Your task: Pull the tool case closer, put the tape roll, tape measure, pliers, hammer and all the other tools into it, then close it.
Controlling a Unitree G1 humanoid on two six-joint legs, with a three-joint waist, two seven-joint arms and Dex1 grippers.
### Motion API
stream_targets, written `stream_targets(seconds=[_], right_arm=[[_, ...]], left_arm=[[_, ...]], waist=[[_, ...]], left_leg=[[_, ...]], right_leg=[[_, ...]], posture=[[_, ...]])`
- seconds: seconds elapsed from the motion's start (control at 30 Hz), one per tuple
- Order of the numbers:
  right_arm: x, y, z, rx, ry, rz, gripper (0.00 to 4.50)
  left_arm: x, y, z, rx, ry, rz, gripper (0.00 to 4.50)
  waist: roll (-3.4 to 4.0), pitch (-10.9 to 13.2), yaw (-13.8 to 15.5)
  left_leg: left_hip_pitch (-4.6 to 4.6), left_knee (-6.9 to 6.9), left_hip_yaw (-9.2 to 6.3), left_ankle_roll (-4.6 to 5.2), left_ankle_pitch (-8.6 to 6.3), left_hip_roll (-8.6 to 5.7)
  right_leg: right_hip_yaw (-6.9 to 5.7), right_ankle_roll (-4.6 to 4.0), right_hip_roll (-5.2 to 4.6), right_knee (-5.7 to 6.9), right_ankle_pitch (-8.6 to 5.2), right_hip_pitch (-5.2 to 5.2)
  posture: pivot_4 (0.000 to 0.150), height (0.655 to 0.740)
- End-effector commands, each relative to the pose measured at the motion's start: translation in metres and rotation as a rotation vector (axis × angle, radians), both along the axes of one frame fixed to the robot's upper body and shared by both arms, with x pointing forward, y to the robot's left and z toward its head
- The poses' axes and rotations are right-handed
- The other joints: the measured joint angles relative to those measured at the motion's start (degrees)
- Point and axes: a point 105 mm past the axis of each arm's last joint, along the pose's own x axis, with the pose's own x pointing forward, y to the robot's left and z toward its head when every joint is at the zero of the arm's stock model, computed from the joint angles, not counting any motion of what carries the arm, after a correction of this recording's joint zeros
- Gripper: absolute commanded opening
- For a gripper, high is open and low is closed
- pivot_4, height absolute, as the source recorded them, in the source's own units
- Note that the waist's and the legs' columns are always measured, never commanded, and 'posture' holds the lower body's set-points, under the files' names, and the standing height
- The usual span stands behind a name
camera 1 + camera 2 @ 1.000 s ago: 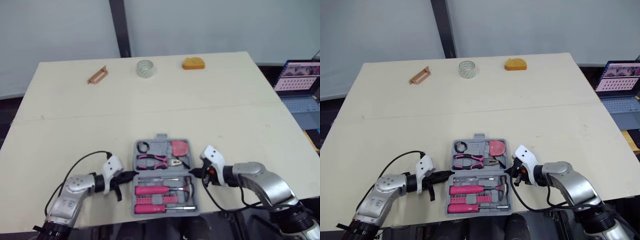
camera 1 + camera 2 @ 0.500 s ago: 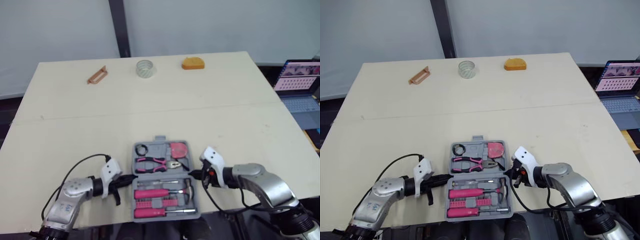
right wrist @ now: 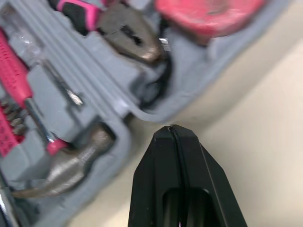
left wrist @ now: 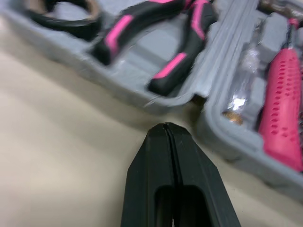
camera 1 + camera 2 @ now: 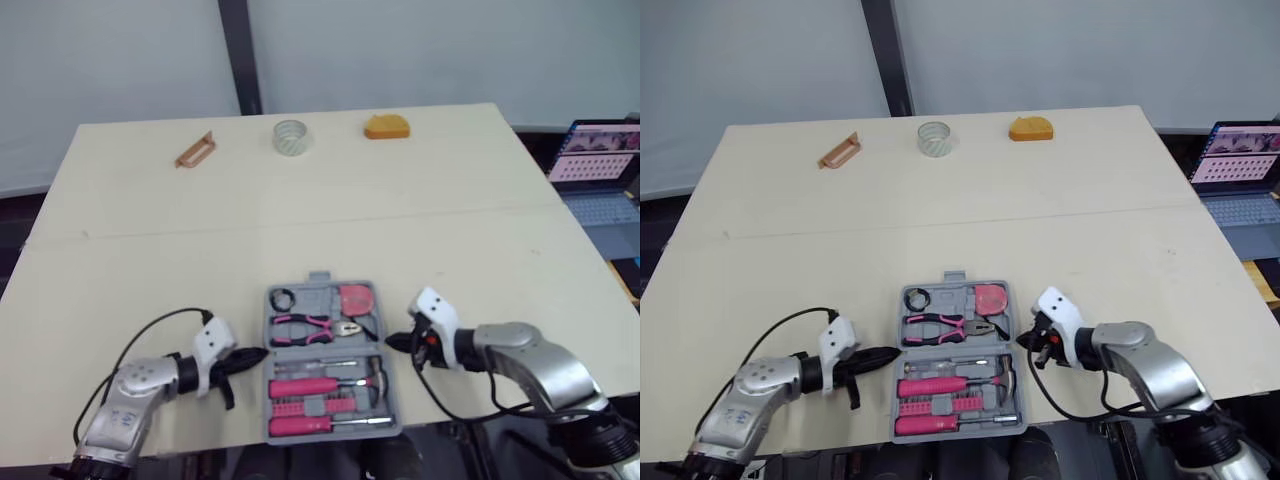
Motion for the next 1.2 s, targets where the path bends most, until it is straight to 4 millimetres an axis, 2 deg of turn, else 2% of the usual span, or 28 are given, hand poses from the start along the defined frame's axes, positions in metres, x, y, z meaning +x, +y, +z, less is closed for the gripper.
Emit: stream_targets(seconds=[0.03,0.1,0.17,0.27,0.37,0.53,0.67,0.8,0.9,1.13,1.2], right_arm=[[0.002,-0.011,0.013,0.022,-0.034,-0.017,0.0],[0.004,-0.017,0.02,0.051,-0.042,-0.043,0.0],[0.006,-0.02,0.026,0.082,-0.045,-0.063,0.0],[0.011,-0.024,0.03,0.119,-0.046,-0.092,0.0],[0.018,-0.024,0.033,0.17,-0.042,-0.127,0.0],[0.028,-0.012,0.043,0.267,-0.033,-0.138,0.0],[0.035,-0.007,0.045,0.285,-0.027,-0.145,0.0],[0.038,-0.003,0.047,0.31,0.001,-0.148,0.0],[0.042,-0.002,0.05,0.342,0.021,-0.157,0.83],[0.047,0.007,0.051,0.422,0.121,-0.169,4.48],[0.05,0.007,0.048,0.437,0.167,-0.189,4.48]], left_arm=[[0.001,0.02,0.016,-0.002,-0.051,0.028,0.03],[-0.009,0.019,0.033,-0.052,-0.07,-0.034,0.03],[-0.023,0.009,0.051,-0.109,-0.083,-0.129,0.03],[-0.039,-0.007,0.06,-0.15,-0.079,-0.221,0.03],[-0.048,-0.019,0.055,-0.167,-0.074,-0.261,0.03],[-0.069,-0.045,0.031,-0.14,-0.047,-0.387,0.03],[-0.071,-0.051,0.009,-0.076,-0.061,-0.423,0.03],[-0.07,-0.056,0.006,-0.079,-0.078,-0.426,0.03],[-0.07,-0.059,0.005,-0.081,-0.082,-0.422,0.0],[-0.065,-0.066,0.001,-0.081,-0.09,-0.398,0.0],[-0.064,-0.067,0.0,-0.079,-0.091,-0.4,0.0]], waist=[[0.0,0.0,0.0],[0.0,0.0,0.0],[0.0,0.0,0.0],[0.03,0.0,0.1],[0.03,0.0,0.0],[0.05,0.0,0.0],[0.06,0.0,0.0],[0.06,0.0,0.1],[0.07,0.0,0.0],[0.08,0.0,-0.1],[0.09,0.0,0.0]], left_leg=[[0.0,-0.01,0.01,0.0,0.0,0.0],[0.0,-0.01,0.01,0.0,0.0,0.0],[-0.03,-0.02,0.0,0.0,0.0,0.01],[-0.01,-0.04,0.0,0.0,0.0,0.01],[0.01,-0.03,0.01,0.0,0.0,0.0],[0.01,-0.06,0.02,0.0,0.0,0.0],[0.01,-0.06,0.02,0.0,0.0,0.0],[-0.02,-0.04,0.02,0.01,0.0,0.0],[-0.01,-0.04,0.02,0.0,0.0,0.0],[-0.01,-0.04,0.02,0.0,0.0,0.0],[-0.01,-0.02,0.02,0.0,0.0,0.0]], right_leg=[[0.01,0.0,0.0,-0.01,0.0,0.0],[0.01,0.0,0.0,-0.01,0.0,0.01],[0.0,0.0,0.0,-0.02,0.0,-0.01],[0.02,0.0,-0.01,-0.04,0.0,0.0],[0.02,0.0,-0.01,-0.03,0.0,0.03],[0.02,-0.01,0.0,-0.04,0.0,0.0],[0.02,-0.01,0.0,-0.04,0.0,0.0],[0.01,-0.01,-0.01,-0.04,0.0,-0.01],[0.02,-0.01,0.0,-0.02,0.01,-0.01],[0.02,-0.01,0.0,-0.01,0.01,-0.02],[0.02,-0.01,0.0,-0.01,0.01,0.0]], posture=[[0.15,0.74],[0.15,0.74],[0.15,0.74],[0.15,0.74],[0.15,0.74],[0.15,0.74],[0.15,0.74],[0.15,0.74],[0.15,0.74],[0.15,0.74],[0.15,0.74]])
